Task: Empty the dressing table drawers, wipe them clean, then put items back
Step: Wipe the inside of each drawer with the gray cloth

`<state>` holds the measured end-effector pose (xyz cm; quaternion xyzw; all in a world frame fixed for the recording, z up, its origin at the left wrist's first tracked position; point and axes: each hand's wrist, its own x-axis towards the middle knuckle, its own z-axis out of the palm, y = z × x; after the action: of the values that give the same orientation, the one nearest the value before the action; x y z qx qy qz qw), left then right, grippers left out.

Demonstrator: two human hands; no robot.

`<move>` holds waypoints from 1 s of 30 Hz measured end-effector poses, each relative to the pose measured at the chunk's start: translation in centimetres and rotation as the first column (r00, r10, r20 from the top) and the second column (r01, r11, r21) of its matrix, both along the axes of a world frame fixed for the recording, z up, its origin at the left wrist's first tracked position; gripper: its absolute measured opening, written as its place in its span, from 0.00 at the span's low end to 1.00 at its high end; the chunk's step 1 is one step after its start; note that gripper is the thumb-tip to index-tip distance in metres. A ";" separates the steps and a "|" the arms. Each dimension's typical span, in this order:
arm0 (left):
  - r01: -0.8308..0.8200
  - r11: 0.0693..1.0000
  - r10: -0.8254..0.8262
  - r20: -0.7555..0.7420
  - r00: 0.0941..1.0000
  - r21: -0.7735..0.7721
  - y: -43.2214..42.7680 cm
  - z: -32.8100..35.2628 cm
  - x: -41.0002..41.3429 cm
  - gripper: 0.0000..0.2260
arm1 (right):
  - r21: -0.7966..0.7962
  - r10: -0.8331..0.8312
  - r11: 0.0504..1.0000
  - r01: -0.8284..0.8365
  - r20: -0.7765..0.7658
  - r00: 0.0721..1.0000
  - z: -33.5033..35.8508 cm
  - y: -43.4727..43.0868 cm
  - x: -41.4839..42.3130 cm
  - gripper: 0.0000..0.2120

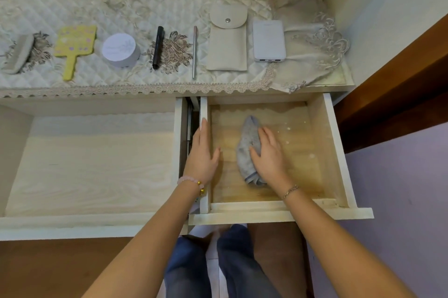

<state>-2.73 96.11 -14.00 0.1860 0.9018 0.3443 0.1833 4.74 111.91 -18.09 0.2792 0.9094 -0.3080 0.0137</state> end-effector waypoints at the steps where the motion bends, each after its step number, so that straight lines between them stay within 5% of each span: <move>1: -0.005 1.000 0.005 0.010 1.000 0.009 -0.1 -0.1 0.1 0.33 | 0.021 0.033 0.999 -0.033 0.003 0.999 -0.2 -0.3 -0.1 0.27; 14: -0.031 0.997 0.036 -0.069 0.997 0.072 -0.3 -1.1 0.4 0.30 | 0.164 0.151 0.976 -0.144 -0.034 0.988 -3.3 -2.1 -2.1 0.29; 20: -0.016 0.992 0.025 -0.068 0.997 0.127 -0.6 -1.8 0.1 0.28 | 0.164 0.395 0.911 -0.378 -0.083 0.915 -3.1 -3.8 -7.6 0.26; 30: -0.020 0.993 0.024 -0.040 0.999 0.113 -0.7 -2.1 0.0 0.30 | 0.343 0.360 0.874 -0.344 0.017 0.933 -3.2 -4.1 -8.4 0.26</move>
<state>-2.75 95.43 -16.12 0.1932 0.8865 0.3927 0.1501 -3.66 107.81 -21.34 0.0999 0.9844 -0.1450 -0.0005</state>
